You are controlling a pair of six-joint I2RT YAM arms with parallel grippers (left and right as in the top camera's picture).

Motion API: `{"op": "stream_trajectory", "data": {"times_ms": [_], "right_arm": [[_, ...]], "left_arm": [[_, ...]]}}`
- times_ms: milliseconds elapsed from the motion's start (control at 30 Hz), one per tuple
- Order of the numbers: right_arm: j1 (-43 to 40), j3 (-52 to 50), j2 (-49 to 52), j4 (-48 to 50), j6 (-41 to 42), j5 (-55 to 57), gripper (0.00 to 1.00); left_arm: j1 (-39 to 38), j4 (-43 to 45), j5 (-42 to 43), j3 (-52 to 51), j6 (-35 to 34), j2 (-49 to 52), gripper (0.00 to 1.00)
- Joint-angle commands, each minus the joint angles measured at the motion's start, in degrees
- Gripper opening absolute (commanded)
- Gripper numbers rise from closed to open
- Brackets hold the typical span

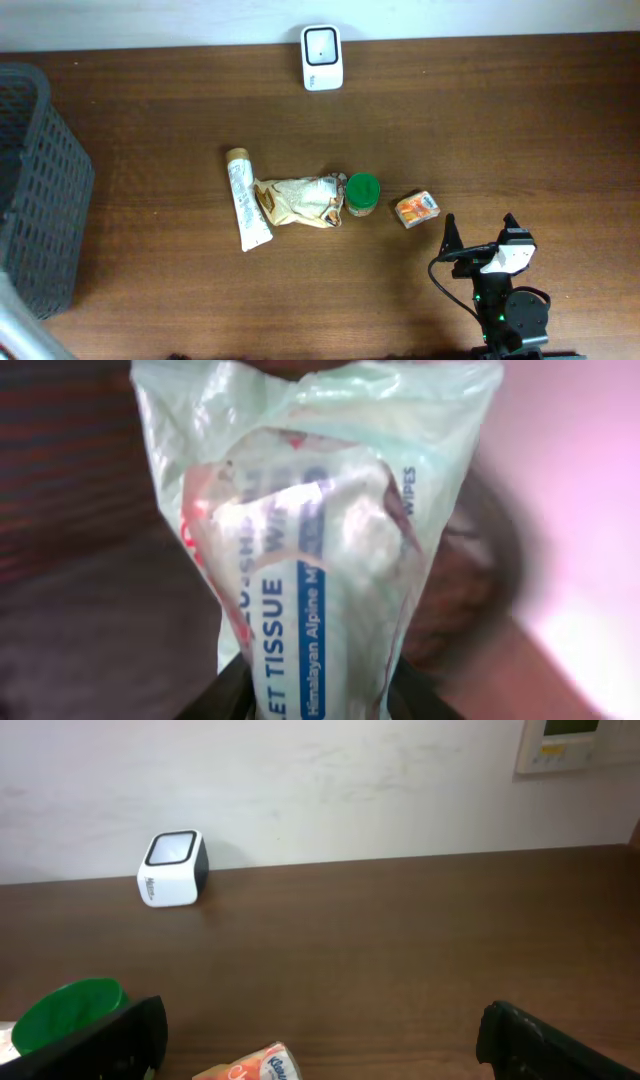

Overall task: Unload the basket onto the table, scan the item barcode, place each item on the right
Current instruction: 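Grasp the mint-green wipes pack and place it front-left on the table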

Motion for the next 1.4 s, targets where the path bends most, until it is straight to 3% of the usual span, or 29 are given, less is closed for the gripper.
{"op": "stream_trajectory", "data": {"times_ms": [0, 67, 133, 200, 267, 400, 500, 633, 733, 800, 1367], "right_arm": [[-0.15, -0.42, -0.39, -0.24, -0.26, 0.70, 0.98], [-0.15, -0.42, -0.39, -0.24, -0.26, 0.70, 0.98], [-0.15, -0.42, -0.39, -0.24, -0.26, 0.70, 0.98], [-0.15, -0.42, -0.39, -0.24, -0.26, 0.70, 0.98], [-0.15, -0.42, -0.39, -0.24, -0.26, 0.70, 0.98], [-0.15, -0.42, -0.39, -0.24, -0.26, 0.70, 0.98], [-0.15, -0.42, -0.39, -0.24, -0.26, 0.70, 0.98], [-0.15, -0.42, -0.39, -0.26, -0.26, 0.70, 0.98], [-0.15, -0.42, -0.39, -0.24, -0.26, 0.70, 0.98], [-0.15, -0.42, -0.39, -0.24, -0.26, 0.70, 0.98], [-0.15, -0.42, -0.39, -0.24, -0.26, 0.70, 0.98]], "left_arm": [[-14.69, 2.49, 7.26, 0.87, -3.56, -8.00, 0.32], [-25.92, -0.20, 4.70, 0.85, 1.22, -10.49, 0.32], [-36.17, -11.10, -3.21, 0.31, 1.46, -9.46, 0.31], [-42.62, -20.39, -9.38, -2.71, 1.57, -5.90, 0.31], [-46.27, -22.97, -10.64, -10.10, 2.93, 0.07, 0.34], [-46.84, -14.03, -10.54, -22.36, 2.93, 11.28, 0.37], [-46.84, -10.03, -9.97, -24.09, 3.08, 14.49, 0.69], [-46.84, -9.68, -9.92, -24.09, 3.06, 14.51, 0.71], [-46.82, -9.42, -9.77, -24.87, 3.06, 14.53, 0.91], [-46.82, -7.58, -9.77, -27.04, 3.06, 14.53, 0.99], [-46.82, -4.74, -7.13, -29.44, 2.60, 14.53, 0.99]]}}
